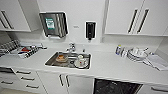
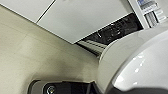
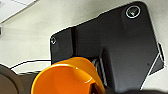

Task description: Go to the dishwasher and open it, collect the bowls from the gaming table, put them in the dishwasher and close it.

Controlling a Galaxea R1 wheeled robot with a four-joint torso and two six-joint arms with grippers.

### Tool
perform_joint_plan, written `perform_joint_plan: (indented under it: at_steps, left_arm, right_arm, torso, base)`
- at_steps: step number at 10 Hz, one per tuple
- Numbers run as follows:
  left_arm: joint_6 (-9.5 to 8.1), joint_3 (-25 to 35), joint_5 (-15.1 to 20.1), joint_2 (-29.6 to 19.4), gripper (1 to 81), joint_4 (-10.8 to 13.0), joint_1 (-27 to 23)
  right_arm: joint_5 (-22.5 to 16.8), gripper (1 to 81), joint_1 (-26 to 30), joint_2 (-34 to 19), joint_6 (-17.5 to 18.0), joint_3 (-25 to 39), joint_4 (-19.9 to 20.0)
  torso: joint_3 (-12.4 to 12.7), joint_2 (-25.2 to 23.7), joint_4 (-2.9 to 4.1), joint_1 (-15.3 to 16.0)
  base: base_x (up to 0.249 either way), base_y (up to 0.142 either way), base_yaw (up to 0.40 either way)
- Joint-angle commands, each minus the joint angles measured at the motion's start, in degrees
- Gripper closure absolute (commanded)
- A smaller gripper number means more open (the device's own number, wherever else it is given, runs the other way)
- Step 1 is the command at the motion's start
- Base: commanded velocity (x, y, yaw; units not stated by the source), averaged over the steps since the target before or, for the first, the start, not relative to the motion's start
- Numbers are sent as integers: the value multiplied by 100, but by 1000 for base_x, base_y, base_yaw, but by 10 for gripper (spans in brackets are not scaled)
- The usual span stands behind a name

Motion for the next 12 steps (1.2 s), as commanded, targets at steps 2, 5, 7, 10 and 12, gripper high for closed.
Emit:
perform_joint_plan:
  at_steps: [2, 5, 7, 10, 12]
  left_arm:
    - [-619, 1004, -184, -377, 811, 669, -930]
    - [-663, 2284, 962, -525, 811, 906, -1413]
    - [-663, 3998, 2631, -972, 811, 1037, -1789]
    - [-707, 4908, 3655, -1221, 811, 1064, -2362]
    - [-716, 5295, 4367, -1159, 811, 1161, -2617]
  right_arm:
    - [-223, 811, 232, -113, -20, 131, -22]
    - [-223, 811, 232, -104, -20, 122, -22]
    - [-214, 811, 223, -104, -19, 139, -14]
    - [-214, 811, 231, -95, -20, 175, -14]
    - [-214, 811, 231, -95, -20, 166, -14]
  torso:
    - [-2, 0, 0, 0]
    - [-4, 2, 0, 2]
    - [-6, 2, 0, 2]
    - [-240, 2, 0, 2]
    - [-525, 2, 0, 2]
  base:
    - [0, 0, 0]
    - [0, 0, 0]
    - [0, 0, 0]
    - [0, 0, 0]
    - [0, 0, 0]
